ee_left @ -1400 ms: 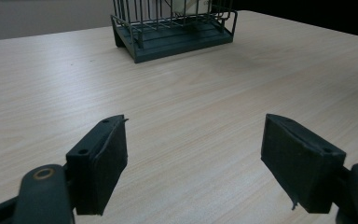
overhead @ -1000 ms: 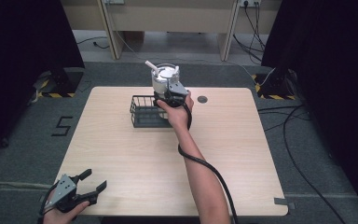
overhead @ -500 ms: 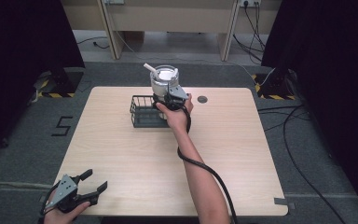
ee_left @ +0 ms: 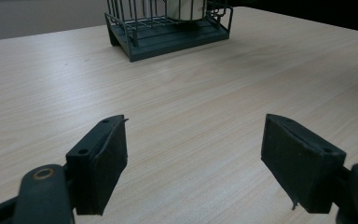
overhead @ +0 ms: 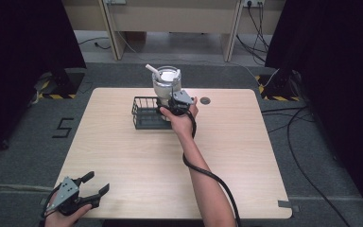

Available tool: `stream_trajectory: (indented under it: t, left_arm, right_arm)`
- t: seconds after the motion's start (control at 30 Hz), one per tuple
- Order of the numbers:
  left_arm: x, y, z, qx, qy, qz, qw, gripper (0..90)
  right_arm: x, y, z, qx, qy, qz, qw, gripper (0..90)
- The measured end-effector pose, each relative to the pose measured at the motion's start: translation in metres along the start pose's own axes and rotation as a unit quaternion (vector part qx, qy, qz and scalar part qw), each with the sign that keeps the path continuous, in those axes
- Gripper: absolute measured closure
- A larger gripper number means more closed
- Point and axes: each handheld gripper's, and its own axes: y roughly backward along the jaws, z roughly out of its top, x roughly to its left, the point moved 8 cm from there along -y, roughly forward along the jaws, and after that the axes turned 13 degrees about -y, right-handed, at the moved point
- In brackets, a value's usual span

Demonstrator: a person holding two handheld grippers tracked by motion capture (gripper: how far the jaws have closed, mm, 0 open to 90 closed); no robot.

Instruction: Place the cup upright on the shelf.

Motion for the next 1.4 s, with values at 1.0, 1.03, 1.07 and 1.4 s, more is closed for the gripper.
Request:
stream_trajectory:
  t: [1.0, 1.03, 1.07, 1.4]
  left_arm:
    - [0.0, 0.0, 0.0, 0.001, -0.002, 0.002, 1.0, 22.1]
    - [0.0, 0.0, 0.0, 0.001, -0.002, 0.003, 1.0, 22.1]
    - [0.0, 0.0, 0.0, 0.001, -0.002, 0.003, 1.0, 22.1]
    - [0.001, 0.0, 0.0, 0.002, -0.003, 0.006, 1.0, 22.0]
  right_arm:
    - [-0.002, 0.048, 0.009, -0.014, 0.003, 0.007, 0.9999, 5.7]
    - [-0.003, 0.05, 0.009, -0.015, 0.003, 0.007, 0.9999, 5.8]
    - [-0.004, 0.052, 0.009, -0.014, 0.002, 0.006, 0.9999, 5.8]
    - [-0.012, 0.067, 0.005, -0.011, 0.006, 0.005, 0.9999, 5.9]
